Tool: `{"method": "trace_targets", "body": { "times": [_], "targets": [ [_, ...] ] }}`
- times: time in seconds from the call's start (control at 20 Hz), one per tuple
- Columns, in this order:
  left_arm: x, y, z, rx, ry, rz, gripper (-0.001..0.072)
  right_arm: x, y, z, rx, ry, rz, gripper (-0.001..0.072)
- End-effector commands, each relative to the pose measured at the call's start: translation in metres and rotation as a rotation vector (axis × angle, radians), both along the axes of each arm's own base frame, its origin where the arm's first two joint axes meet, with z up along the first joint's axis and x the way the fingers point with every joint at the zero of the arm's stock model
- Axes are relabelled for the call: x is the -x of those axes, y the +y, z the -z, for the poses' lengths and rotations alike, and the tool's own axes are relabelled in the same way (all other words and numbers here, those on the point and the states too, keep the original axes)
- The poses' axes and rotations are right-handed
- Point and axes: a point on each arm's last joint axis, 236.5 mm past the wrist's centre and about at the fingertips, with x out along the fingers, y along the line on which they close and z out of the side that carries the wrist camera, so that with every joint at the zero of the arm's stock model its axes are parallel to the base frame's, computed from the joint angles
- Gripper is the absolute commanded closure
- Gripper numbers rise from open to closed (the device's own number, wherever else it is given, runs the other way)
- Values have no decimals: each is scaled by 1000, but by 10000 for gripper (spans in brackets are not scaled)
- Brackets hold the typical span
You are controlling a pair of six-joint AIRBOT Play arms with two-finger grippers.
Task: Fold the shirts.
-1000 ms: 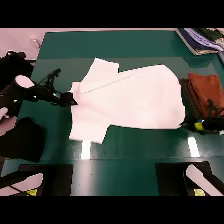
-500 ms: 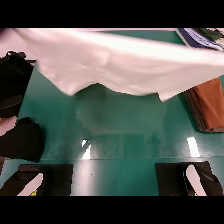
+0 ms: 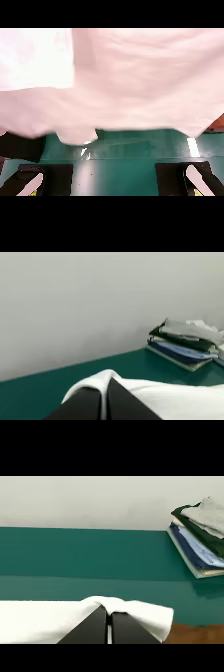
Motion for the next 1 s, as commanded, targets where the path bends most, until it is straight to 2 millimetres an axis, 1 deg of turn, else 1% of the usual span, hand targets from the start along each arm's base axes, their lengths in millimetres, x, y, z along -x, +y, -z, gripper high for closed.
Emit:
{"method": "trace_targets", "body": {
  "times": [0.0,0.05,0.1,0.15,0.2,0.25,0.3,0.4,0.45,0.5,0.55,0.6,0.65,0.75,0.8,0.85,0.9,0.95],
  "targets": [
    [-79,-1,93,-29,301,-6,682,-42,-25,60,-109,194,-6,696],
    [-105,-3,132,-38,418,2,682,-59,-34,93,-160,286,-12,696],
    [-126,-6,172,-54,535,17,682,-75,-39,127,-198,375,-21,696],
    [-144,-7,210,-68,642,29,682,-89,-41,166,-228,479,-30,696],
    [-159,-12,249,-75,753,54,682,-100,-44,204,-234,578,-27,696],
    [-173,-14,284,-77,841,64,682,-110,-41,243,-228,681,-35,696],
    [-187,-15,320,-77,922,68,681,-118,-36,277,-215,770,-49,696],
    [-211,-15,380,-76,1048,69,681,-136,-20,334,-209,903,-91,696],
    [-222,-14,403,-69,1086,62,681,-149,-13,356,-216,931,-107,696],
    [-235,-13,422,-57,1102,48,681,-162,-9,371,-222,945,-110,696],
    [-247,-11,435,-43,1100,32,681,-176,-7,382,-230,949,-107,696],
    [-259,-10,444,-29,1087,14,681,-190,-5,388,-227,939,-111,696],
    [-268,-9,450,-19,1075,0,682,-204,-4,389,-221,926,-117,696],
    [-281,-6,451,-14,1034,-18,682,-226,-5,385,-214,891,-125,696],
    [-284,-4,450,-26,1016,-20,682,-234,-2,381,-206,877,-134,696],
    [-283,-2,452,-41,1016,-27,682,-236,-3,380,-203,878,-137,696],
    [-279,0,456,-65,1032,-27,682,-234,-3,379,-199,883,-138,696],
    [-270,4,464,-119,1064,-20,682,-229,-4,381,-194,907,-140,696]
  ]
}}
